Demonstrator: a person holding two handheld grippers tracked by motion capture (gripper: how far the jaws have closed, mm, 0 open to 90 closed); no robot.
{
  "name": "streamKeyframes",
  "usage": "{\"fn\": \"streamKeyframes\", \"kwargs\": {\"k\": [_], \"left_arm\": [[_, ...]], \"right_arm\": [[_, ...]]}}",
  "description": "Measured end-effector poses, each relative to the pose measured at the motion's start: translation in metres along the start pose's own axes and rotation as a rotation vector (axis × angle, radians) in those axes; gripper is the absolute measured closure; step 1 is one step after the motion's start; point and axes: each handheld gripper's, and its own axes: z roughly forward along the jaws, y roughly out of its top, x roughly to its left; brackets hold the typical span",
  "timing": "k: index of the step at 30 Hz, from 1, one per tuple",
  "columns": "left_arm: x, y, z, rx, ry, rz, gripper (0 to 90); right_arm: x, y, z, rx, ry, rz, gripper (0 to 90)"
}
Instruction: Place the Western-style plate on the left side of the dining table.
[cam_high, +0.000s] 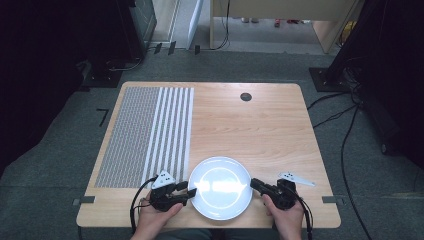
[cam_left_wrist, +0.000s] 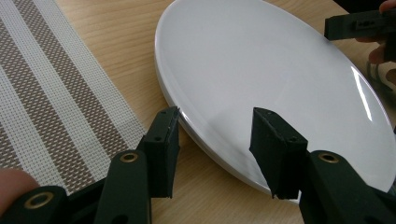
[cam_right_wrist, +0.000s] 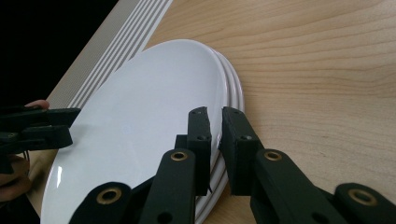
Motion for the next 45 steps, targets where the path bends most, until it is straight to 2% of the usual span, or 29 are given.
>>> {"fn": "streamKeyframes", "kwargs": {"k": [6, 10, 21, 29, 31, 35, 37, 45], "left_arm": [[0.002, -0.001, 0.002, 0.019, -0.011, -0.010, 51.8], [0.000, -0.001, 0.004, 0.027, -0.011, -0.003, 51.1], [0.002, -0.001, 0.001, 0.023, -0.014, -0.017, 51.0], [0.007, 0.001, -0.005, 0.011, -0.003, -0.033, 51.2], [0.011, 0.002, -0.012, 0.005, 0.004, -0.050, 52.7], [0.014, 0.003, -0.017, -0.004, 0.011, -0.055, 56.3], [0.016, 0.003, -0.019, -0.003, 0.015, -0.059, 61.6], [0.024, 0.004, -0.028, 0.004, -0.010, -0.095, 66.6]], "right_arm": [[0.000, 0.000, 0.001, 0.002, 0.009, 0.004, 82.7], [-0.001, -0.001, 0.001, 0.001, 0.017, 0.012, 82.4], [0.001, -0.002, 0.003, 0.007, 0.030, 0.001, 82.2], [0.005, -0.005, 0.008, 0.026, 0.067, -0.017, 81.5], [0.007, -0.006, 0.010, 0.031, 0.081, -0.022, 81.0], [0.010, -0.008, 0.014, 0.041, 0.096, -0.029, 80.9], [0.010, -0.009, 0.016, 0.049, 0.092, -0.041, 80.9], [0.014, -0.012, 0.022, 0.064, 0.090, -0.036, 80.8]]}}
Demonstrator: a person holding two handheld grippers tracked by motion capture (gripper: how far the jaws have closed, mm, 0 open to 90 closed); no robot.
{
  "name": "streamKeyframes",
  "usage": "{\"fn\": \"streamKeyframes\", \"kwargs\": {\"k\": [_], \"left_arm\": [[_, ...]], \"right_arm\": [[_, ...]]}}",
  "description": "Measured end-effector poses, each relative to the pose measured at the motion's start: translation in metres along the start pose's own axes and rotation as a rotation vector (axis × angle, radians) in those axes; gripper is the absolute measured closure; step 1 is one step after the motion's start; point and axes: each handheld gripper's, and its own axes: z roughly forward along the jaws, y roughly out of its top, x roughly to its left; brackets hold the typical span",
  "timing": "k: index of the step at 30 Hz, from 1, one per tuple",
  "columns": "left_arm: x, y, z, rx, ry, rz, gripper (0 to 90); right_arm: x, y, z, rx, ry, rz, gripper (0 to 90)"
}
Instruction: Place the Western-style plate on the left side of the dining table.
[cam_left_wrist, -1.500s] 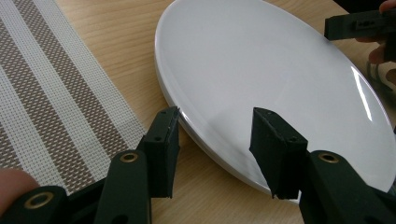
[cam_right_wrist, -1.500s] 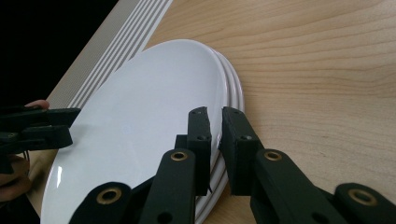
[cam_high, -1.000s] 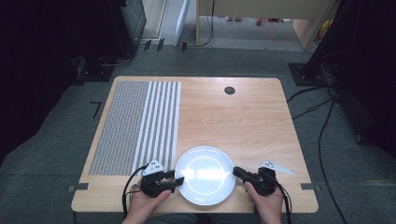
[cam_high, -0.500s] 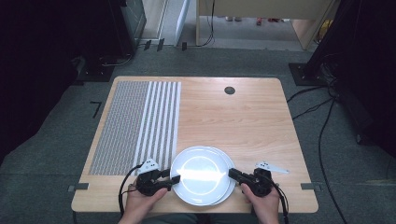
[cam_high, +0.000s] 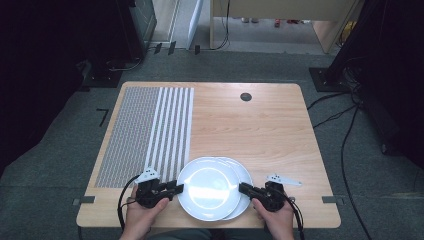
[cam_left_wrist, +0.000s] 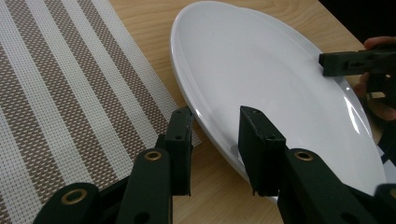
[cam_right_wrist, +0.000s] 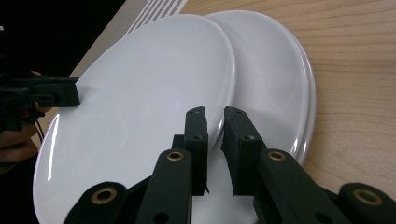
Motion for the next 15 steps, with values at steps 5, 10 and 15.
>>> {"fn": "streamKeyframes", "kwargs": {"k": [5, 10, 15], "left_arm": [[0.0003, 0.0007, -0.0007, 0.007, -0.002, 0.007, 66.7], [0.0023, 0.0015, -0.0007, 0.014, -0.016, 0.008, 66.9], [0.0028, 0.0015, -0.0002, 0.014, -0.020, 0.004, 67.0]], "right_arm": [[-0.0005, -0.0007, 0.0025, -0.008, 0.000, 0.026, 79.7], [-0.0009, -0.0010, 0.0074, -0.021, -0.010, 0.082, 78.9], [-0.0008, -0.0009, 0.0102, -0.040, -0.016, 0.132, 80.2]]}}
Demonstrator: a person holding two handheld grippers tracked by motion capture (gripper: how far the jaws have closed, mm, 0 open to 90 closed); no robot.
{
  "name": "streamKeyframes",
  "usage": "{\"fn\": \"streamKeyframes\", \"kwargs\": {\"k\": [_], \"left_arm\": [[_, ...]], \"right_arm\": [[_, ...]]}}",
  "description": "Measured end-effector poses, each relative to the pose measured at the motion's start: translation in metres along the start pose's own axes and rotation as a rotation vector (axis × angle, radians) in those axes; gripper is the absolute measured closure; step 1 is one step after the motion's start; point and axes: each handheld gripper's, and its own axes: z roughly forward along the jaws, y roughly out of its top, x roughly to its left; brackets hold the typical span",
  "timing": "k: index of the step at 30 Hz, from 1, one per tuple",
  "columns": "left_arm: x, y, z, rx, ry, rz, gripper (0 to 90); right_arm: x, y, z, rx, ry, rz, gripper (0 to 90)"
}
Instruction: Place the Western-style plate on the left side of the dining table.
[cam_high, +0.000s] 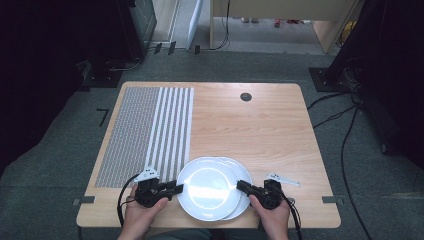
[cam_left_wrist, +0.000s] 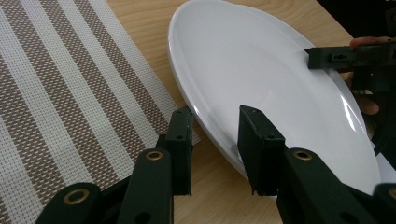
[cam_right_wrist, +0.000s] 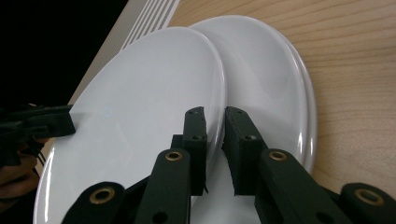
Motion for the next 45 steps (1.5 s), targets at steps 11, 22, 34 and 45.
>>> {"fn": "streamKeyframes", "kwargs": {"k": [11, 22, 34, 45], "left_arm": [[0.002, -0.001, 0.001, 0.009, 0.010, -0.016, 66.7], [-0.002, 0.000, 0.001, 0.007, 0.000, -0.010, 69.6], [-0.005, 0.000, 0.004, 0.005, -0.022, -0.016, 70.7], [-0.007, 0.003, 0.002, -0.029, -0.050, -0.049, 71.1]], "right_arm": [[-0.001, 0.007, -0.011, -0.066, 0.136, 0.093, 83.8], [0.000, 0.007, -0.010, -0.080, 0.144, 0.109, 84.2], [-0.004, 0.008, -0.010, -0.074, 0.094, 0.213, 88.4], [-0.002, 0.018, -0.014, -0.078, 0.108, 0.238, 88.4]]}}
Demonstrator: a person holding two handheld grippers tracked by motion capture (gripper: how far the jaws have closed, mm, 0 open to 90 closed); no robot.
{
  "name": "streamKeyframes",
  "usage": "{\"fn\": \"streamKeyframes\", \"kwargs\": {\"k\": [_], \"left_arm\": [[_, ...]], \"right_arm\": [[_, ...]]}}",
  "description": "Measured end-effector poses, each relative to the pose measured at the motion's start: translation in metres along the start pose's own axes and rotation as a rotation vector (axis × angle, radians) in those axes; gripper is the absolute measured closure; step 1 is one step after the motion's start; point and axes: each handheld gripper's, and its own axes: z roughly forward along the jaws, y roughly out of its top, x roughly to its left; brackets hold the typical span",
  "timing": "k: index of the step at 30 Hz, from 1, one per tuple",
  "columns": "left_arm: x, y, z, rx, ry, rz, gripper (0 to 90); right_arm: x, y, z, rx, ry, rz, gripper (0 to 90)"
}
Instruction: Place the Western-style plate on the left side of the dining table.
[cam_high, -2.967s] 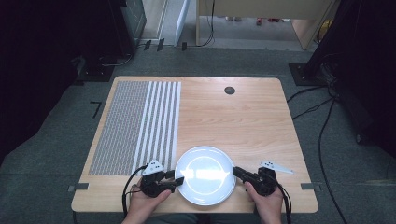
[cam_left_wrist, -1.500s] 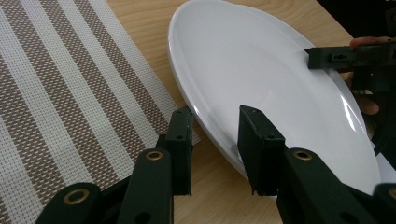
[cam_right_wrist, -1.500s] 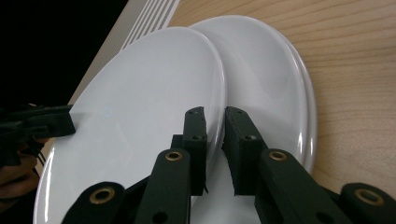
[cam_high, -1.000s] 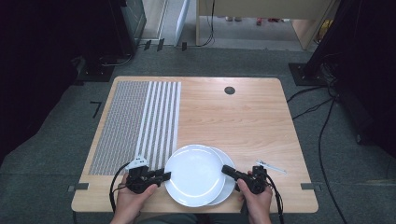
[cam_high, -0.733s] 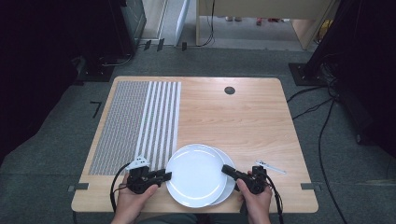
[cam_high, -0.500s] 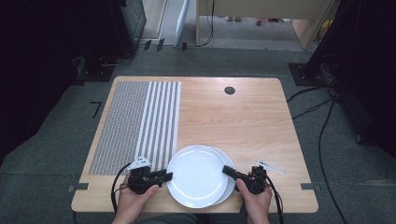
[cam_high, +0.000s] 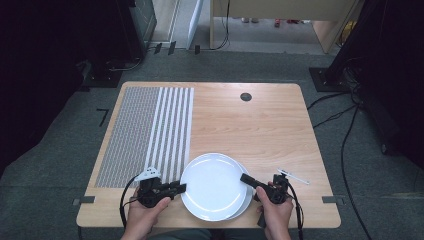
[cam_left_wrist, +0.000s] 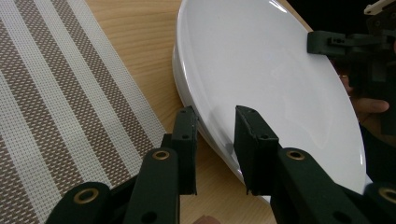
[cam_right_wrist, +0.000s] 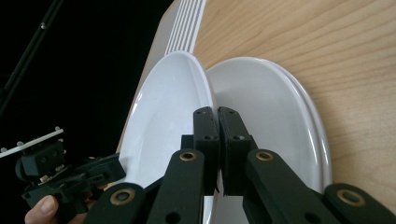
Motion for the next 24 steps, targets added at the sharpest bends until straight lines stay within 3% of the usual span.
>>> {"fn": "streamKeyframes", "kwargs": {"k": [9, 18, 24], "left_arm": [[0.004, 0.005, -0.006, -0.029, -0.004, -0.018, 71.6], [0.013, 0.020, -0.017, -0.060, 0.004, -0.023, 71.8], [0.024, 0.028, -0.035, -0.086, 0.025, -0.035, 71.8]], "right_arm": [[0.007, 0.008, 0.005, 0.006, 0.021, 0.003, 88.4], [0.028, 0.024, 0.015, 0.001, 0.032, -0.029, 88.4], [0.041, 0.029, 0.035, 0.021, 0.044, -0.018, 88.4]]}}
